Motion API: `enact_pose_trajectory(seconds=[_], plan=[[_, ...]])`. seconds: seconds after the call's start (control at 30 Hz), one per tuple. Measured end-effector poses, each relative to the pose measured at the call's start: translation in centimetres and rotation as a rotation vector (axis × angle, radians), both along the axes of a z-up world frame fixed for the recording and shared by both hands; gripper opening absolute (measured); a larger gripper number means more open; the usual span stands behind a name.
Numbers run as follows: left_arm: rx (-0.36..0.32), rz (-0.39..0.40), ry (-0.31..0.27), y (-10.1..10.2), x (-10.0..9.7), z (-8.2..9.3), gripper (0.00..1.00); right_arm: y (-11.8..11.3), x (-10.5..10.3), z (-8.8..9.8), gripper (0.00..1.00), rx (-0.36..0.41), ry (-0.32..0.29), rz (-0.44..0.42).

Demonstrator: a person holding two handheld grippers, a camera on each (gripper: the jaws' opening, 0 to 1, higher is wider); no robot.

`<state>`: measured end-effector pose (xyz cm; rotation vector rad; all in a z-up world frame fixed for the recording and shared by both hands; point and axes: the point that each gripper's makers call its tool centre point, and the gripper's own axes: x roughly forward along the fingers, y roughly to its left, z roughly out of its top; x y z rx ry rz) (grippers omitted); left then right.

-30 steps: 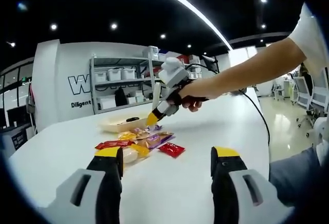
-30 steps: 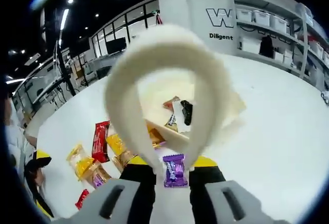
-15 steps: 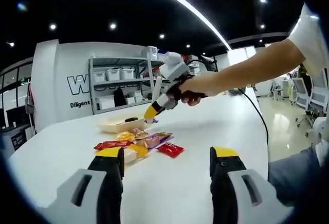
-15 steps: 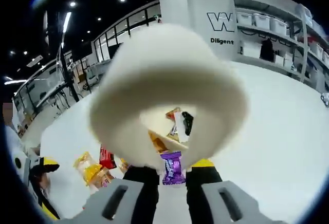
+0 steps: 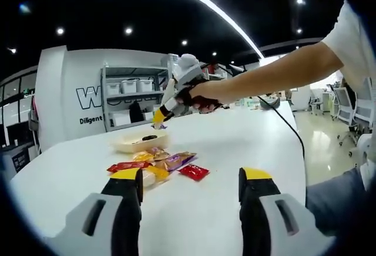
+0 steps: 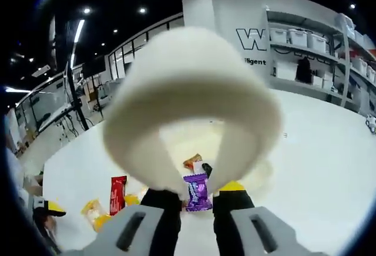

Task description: Place the target food into the container with the food tongs after gripping and lifting it, then release it inside without dropping or visibly crushing the food.

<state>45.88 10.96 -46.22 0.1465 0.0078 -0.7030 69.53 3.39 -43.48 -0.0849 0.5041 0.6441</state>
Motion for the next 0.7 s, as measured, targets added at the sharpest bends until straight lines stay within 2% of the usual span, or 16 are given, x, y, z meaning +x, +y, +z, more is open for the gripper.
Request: enact_pose_trajectory(seconds=[0.2,0.3,0.5,0.57,0.7], plan=[[-0.005,-0.002,-0.003,0.0,-0.1,0.1,0.64,0.7,1.5,-1.5,0.13,0.012,0.018,0.003],[-0.006,-0.004,-0.003,-0.1,-0.1,0.1,0.63,1.0,1.9,-2.7,0.14,-0.046,0.018,0.023],[-0.009,-0.005,0.002,-0.2,-0.2,0.1,0.63,0.7,3.1,-2.5,0.14,-0.044,-0.009,-0.007],[-0.009,-0.005,0.0,-0.2,-0.2,0.1,0.62,0.4,3.5,-2.5,0.14,-0.066,-0.031,-0.019],[-0.007,0.0,0.0,-0.1,-0.1,0.0,0.61,-0.3,4.2,-2.9,0.14,-0.08,-0.037,-0.042]])
